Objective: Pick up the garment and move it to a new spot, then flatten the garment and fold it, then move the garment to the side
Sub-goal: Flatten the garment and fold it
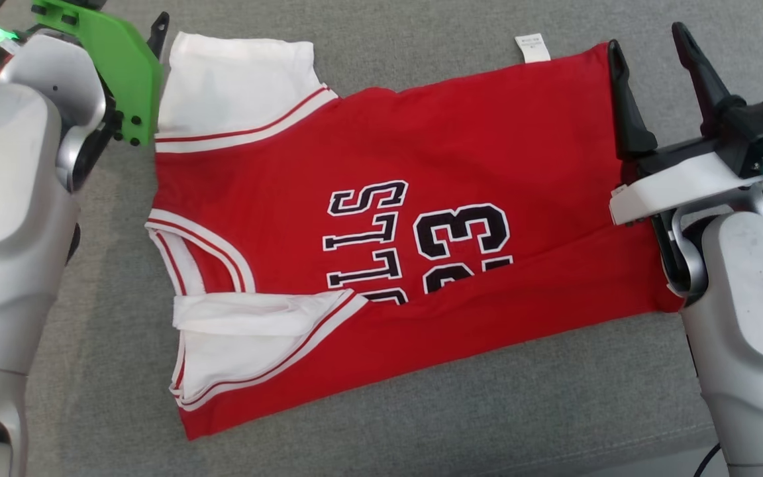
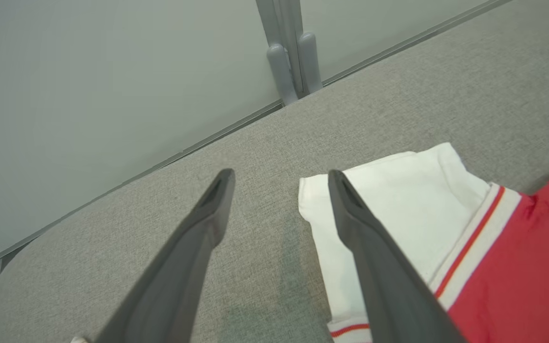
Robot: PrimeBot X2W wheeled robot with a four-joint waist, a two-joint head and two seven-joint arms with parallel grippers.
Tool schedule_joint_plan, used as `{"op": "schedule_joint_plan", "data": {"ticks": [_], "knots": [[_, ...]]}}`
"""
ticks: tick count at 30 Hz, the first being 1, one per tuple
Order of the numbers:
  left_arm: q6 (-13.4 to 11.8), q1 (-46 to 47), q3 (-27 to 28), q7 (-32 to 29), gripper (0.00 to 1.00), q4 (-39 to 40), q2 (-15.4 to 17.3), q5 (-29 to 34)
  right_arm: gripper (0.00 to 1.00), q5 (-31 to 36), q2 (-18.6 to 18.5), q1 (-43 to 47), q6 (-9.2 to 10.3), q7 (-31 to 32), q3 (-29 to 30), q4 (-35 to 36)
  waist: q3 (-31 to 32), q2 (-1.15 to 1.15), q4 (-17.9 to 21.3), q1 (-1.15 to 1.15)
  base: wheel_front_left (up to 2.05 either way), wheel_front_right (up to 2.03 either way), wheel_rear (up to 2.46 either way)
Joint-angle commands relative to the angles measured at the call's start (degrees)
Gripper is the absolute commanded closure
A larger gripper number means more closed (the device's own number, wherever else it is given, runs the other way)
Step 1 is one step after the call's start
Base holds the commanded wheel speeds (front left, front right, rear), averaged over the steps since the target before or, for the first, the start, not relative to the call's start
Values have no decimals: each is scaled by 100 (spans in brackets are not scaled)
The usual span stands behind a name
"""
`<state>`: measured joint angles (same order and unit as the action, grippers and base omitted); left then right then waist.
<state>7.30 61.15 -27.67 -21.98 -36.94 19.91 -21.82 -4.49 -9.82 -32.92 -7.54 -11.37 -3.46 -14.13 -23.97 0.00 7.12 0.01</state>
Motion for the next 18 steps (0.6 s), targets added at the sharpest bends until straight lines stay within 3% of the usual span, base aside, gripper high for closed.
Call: {"op": "schedule_joint_plan", "data": {"ticks": [1,5,10,18], "knots": [[16,182,-201,-176,0,-60,112,-182,0,-71,-12,-143,11,-31,-21,-13,-406,0,371,-1,0,0,0],[14,533,-819,-635,0,-212,486,-615,0,-99,-13,-356,11,-75,-56,-54,-567,0,521,-1,0,0,0],[16,795,-1242,-767,0,-446,776,-1009,0,-126,-35,-461,11,-133,-82,-109,-669,0,660,-1,0,0,0],[17,1078,-1623,-695,0,-756,943,-1331,0,-120,6,-448,11,-194,39,-165,-759,0,726,-1,0,0,0]]}}
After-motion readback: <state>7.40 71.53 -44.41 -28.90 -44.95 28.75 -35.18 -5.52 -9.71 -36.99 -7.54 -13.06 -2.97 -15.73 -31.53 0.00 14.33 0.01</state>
